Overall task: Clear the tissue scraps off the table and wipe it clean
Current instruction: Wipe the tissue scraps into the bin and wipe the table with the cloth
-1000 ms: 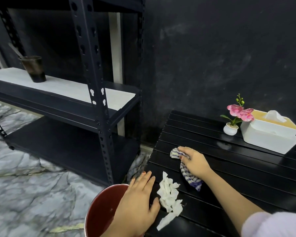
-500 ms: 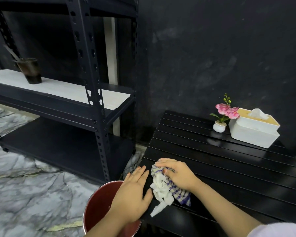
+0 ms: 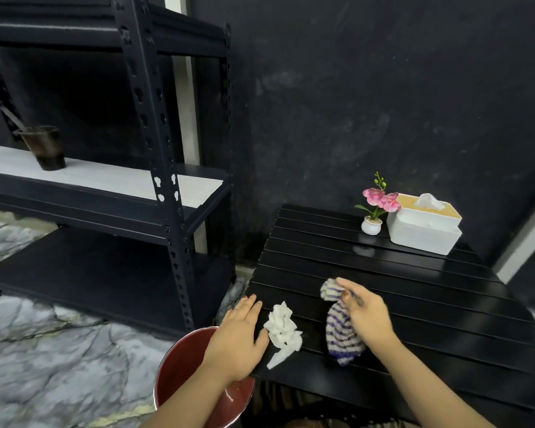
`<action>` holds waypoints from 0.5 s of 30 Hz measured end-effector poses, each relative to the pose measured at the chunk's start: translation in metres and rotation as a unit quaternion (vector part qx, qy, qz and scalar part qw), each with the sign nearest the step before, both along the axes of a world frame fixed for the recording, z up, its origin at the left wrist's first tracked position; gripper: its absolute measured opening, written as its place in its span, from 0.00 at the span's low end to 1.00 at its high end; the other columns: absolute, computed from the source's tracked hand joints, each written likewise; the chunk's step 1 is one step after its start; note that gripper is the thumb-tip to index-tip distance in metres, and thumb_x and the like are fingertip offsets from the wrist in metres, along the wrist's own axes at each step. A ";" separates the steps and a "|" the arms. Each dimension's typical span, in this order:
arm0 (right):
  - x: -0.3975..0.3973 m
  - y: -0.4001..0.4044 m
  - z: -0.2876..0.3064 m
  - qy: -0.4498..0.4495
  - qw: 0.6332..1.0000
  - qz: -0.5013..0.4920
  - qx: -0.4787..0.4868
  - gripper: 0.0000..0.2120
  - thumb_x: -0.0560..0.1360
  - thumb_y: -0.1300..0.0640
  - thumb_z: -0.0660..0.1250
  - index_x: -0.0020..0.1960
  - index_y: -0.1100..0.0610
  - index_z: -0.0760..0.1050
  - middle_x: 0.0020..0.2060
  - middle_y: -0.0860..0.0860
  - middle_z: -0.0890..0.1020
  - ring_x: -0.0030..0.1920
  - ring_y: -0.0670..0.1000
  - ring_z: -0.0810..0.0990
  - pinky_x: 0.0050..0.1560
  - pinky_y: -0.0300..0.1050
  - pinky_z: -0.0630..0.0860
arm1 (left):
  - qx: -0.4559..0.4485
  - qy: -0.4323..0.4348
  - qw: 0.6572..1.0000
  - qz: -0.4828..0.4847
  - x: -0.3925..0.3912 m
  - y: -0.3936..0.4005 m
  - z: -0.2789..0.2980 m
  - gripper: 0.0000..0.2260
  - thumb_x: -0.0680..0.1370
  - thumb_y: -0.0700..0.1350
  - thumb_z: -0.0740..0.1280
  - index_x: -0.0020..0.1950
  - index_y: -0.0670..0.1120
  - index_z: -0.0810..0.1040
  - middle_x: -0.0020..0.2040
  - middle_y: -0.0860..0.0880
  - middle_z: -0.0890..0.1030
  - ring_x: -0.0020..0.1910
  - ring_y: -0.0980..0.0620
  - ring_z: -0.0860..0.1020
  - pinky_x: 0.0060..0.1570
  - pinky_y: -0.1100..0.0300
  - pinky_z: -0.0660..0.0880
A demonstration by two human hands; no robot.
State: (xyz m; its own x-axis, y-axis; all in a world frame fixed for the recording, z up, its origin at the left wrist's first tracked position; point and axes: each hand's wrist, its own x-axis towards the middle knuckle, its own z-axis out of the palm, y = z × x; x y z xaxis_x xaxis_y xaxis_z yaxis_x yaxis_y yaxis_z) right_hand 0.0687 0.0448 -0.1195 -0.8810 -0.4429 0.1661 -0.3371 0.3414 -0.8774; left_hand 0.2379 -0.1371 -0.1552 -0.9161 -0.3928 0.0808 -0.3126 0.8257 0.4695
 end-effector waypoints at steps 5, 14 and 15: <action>-0.012 0.131 0.011 0.057 0.977 -0.175 0.110 0.14 0.75 0.65 0.62 0.58 0.56 0.77 0.52 0.60 0.83 0.46 0.56 0.80 0.43 0.40 0.73 | -0.013 -0.026 0.999 -0.013 0.000 -0.005 0.004 0.27 0.80 0.54 0.54 0.76 0.49 0.52 0.78 0.53 0.50 0.77 0.56 0.47 0.75 0.58 0.44; 0.010 0.209 0.017 -0.012 0.938 -0.260 0.229 0.17 0.71 0.68 0.67 0.60 0.64 0.75 0.62 0.63 0.76 0.64 0.62 0.73 0.68 0.54 0.63 | -0.021 -0.020 0.999 0.020 0.016 -0.015 0.003 0.29 0.79 0.57 0.54 0.77 0.49 0.51 0.78 0.52 0.52 0.76 0.56 0.51 0.75 0.58 0.46; 0.014 0.198 0.015 -0.001 0.941 -0.245 0.233 0.17 0.71 0.68 0.67 0.59 0.64 0.75 0.61 0.63 0.77 0.63 0.63 0.74 0.67 0.54 0.64 | -0.015 -0.015 1.000 0.020 0.015 -0.014 0.003 0.29 0.79 0.57 0.55 0.77 0.49 0.51 0.78 0.52 0.52 0.76 0.56 0.51 0.75 0.58 0.46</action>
State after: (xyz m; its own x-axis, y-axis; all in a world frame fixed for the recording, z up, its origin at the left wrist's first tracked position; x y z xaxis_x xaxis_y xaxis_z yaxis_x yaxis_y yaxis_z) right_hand 0.0826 0.2425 -0.1041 -0.9985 -0.0070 0.0535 -0.0375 0.8028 -0.5950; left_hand 0.2533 -0.1514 -0.1522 -0.9016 -0.4276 0.0654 -0.3598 0.8253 0.4352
